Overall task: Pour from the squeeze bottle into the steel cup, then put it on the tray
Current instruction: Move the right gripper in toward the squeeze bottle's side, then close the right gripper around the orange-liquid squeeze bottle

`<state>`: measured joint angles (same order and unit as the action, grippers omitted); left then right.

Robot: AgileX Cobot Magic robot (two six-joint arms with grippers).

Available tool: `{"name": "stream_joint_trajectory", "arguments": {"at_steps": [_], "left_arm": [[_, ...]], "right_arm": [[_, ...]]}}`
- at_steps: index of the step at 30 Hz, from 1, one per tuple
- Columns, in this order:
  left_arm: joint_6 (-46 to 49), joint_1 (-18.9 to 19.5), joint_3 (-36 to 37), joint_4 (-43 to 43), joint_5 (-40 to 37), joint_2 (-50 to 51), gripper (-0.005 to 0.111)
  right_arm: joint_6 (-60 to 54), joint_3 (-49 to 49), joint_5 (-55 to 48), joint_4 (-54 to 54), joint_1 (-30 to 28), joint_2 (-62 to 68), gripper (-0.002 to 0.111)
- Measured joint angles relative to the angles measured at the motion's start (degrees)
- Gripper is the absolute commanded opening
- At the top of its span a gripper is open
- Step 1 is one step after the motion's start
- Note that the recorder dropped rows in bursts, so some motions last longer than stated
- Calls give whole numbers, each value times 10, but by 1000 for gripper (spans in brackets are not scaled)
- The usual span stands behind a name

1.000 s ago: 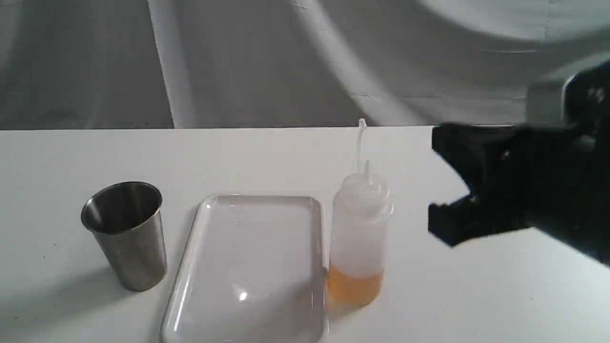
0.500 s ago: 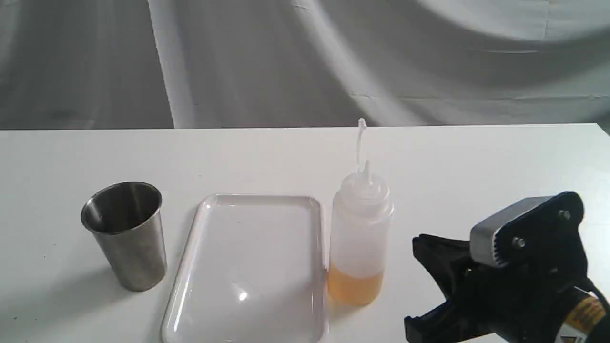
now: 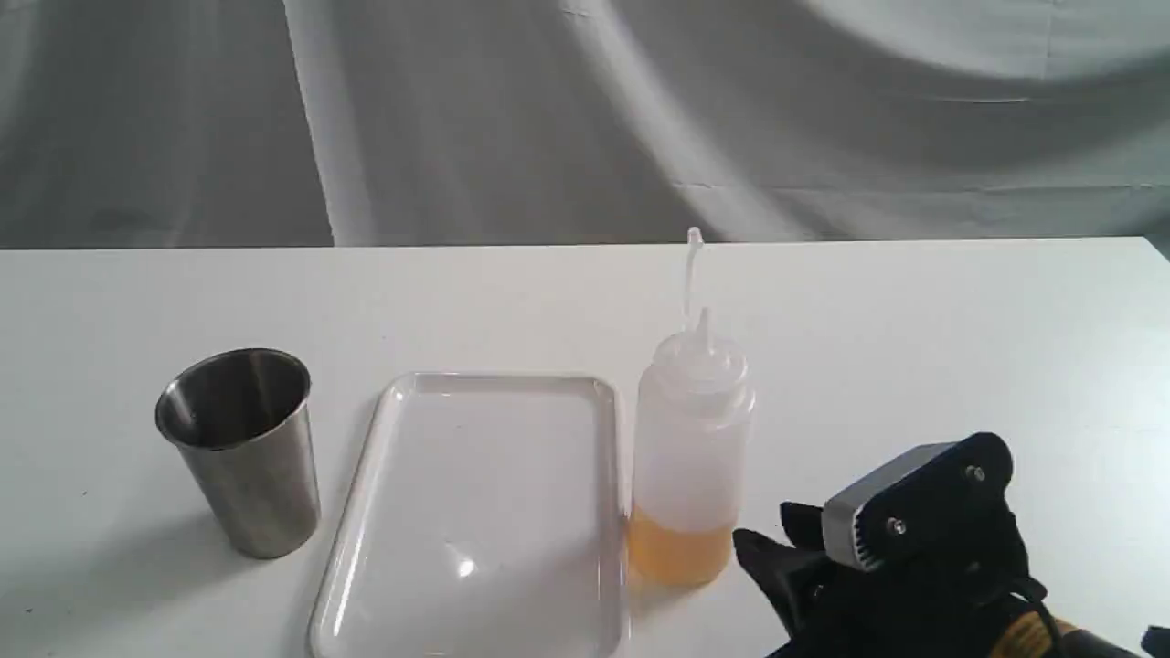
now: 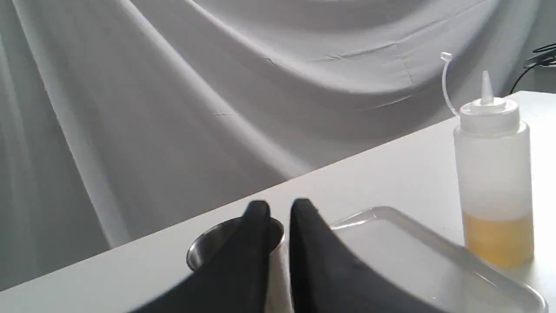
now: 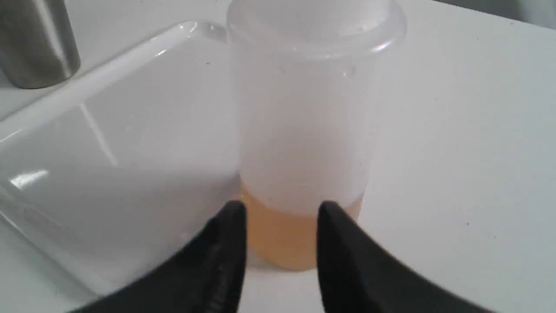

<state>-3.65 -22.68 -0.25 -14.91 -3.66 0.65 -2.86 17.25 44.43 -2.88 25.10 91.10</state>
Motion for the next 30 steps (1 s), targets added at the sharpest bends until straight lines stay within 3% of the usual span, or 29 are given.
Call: {"name": "stream_joint_trajectory", "arguments": {"at_steps": [4, 8, 30], "left_arm": [[0, 0, 0, 0, 0, 0, 8], [0, 0, 0, 0, 0, 0, 8], [0, 0, 0, 0, 0, 0, 8]], "right_arm": [[0, 0, 2, 1, 0, 5, 76], [0, 1, 5, 14, 0, 5, 89], [19, 13, 101, 0, 0, 86, 91]]}}
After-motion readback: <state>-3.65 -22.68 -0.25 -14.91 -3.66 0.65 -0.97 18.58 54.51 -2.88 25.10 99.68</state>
